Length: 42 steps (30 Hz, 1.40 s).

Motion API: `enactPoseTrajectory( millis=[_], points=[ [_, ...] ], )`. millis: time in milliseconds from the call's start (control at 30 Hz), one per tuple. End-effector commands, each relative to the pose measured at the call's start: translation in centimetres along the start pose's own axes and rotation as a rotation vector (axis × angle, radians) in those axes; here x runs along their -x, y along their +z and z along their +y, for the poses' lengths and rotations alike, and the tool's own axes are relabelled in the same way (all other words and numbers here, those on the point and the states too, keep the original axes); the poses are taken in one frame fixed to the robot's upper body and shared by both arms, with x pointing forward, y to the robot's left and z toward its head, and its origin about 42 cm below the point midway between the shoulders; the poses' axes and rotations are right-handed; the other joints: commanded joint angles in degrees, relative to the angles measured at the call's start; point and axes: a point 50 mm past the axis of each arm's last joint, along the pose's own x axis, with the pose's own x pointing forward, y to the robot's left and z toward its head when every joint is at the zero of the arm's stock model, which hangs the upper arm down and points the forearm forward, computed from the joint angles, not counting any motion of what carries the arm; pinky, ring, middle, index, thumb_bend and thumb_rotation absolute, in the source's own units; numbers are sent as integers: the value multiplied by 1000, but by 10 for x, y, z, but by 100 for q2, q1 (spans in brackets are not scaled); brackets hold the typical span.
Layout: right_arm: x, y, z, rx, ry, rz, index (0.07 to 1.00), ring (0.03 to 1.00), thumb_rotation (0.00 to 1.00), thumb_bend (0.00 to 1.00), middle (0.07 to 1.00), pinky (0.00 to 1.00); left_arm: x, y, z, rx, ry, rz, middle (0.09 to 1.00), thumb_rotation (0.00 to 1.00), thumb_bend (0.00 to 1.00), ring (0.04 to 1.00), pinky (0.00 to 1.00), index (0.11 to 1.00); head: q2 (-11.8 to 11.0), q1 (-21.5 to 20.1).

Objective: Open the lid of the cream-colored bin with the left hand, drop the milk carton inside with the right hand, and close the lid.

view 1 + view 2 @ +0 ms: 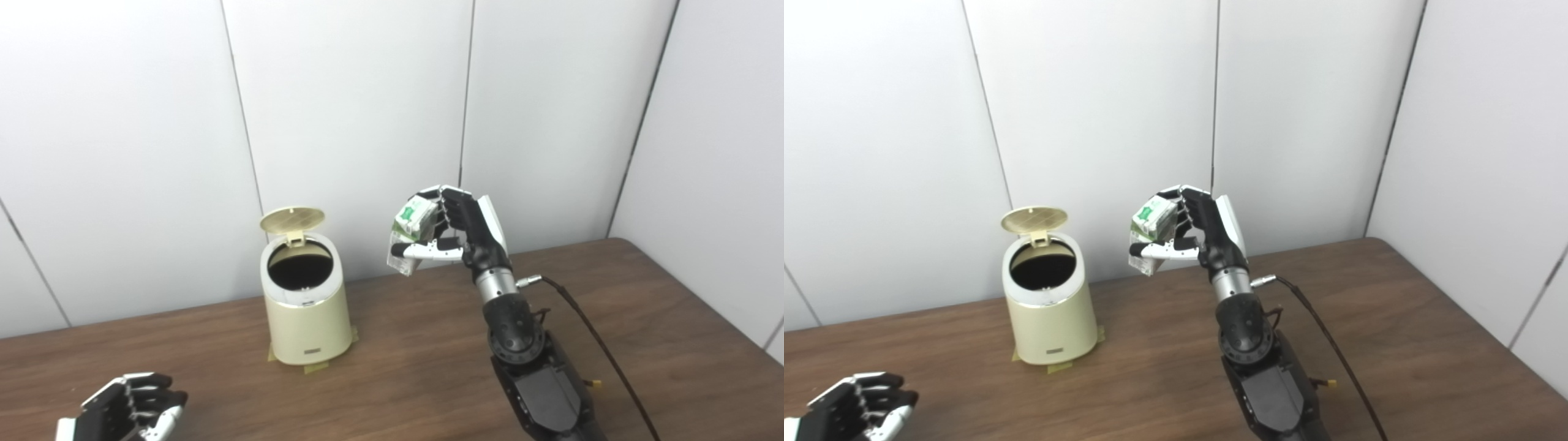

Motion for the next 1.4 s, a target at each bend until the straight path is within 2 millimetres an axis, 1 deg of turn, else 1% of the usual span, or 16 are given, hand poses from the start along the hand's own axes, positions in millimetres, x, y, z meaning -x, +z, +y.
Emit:
enactPoseTrajectory(
  millis=[0, 200, 333, 433, 500, 667, 900, 1100, 1167, 1367],
  points=[
    [-22, 43, 5, -37, -16, -128, 513, 347, 0, 527, 441, 294, -8, 16, -5, 11, 15, -73, 477, 0, 515, 465, 350, 513, 3, 68],
    [-28, 61, 29, -84, 28, -141, 519, 348, 0, 525, 440, 298, -5, 12, -18, 32, 6, -81, 476, 0, 515, 473, 362, 516, -19, 449],
    [-33, 72, 43, -91, 46, -147, 523, 350, 0, 524, 442, 298, -4, 11, -25, 37, 10, -79, 476, 0, 515, 472, 366, 518, -9, 597],
    [-39, 78, 52, -111, 68, -139, 524, 353, 0, 524, 442, 301, -3, 11, -30, 26, 10, -87, 474, 0, 515, 503, 412, 520, 2, 706],
    [-41, 81, 59, -128, 78, -144, 522, 355, 0, 524, 444, 301, -2, 12, -33, 27, 9, -85, 472, 0, 515, 512, 418, 522, 16, 772],
    [-42, 82, 73, -162, 98, -152, 515, 355, 0, 526, 447, 301, -1, 14, -39, 37, 6, -83, 472, 0, 515, 519, 421, 524, 52, 880],
    [-44, 84, 92, -163, 113, -136, 507, 358, 0, 527, 456, 301, 0, 16, -45, 52, 7, -77, 463, 0, 514, 502, 406, 532, 104, 1016],
    [-46, 83, 102, -156, 128, -116, 505, 357, 0, 528, 454, 298, 0, 18, -49, 53, 11, -72, 462, 0, 514, 495, 401, 533, 142, 1061],
    [-47, 83, 104, -149, 131, -111, 505, 359, 0, 528, 455, 298, 0, 19, -50, 55, 11, -70, 459, 0, 514, 499, 416, 535, 153, 1072],
    [-47, 80, 110, -141, 135, -109, 507, 357, 0, 528, 456, 294, 0, 21, -53, 55, 13, -72, 462, 0, 515, 506, 417, 532, 203, 1128]
  ],
)
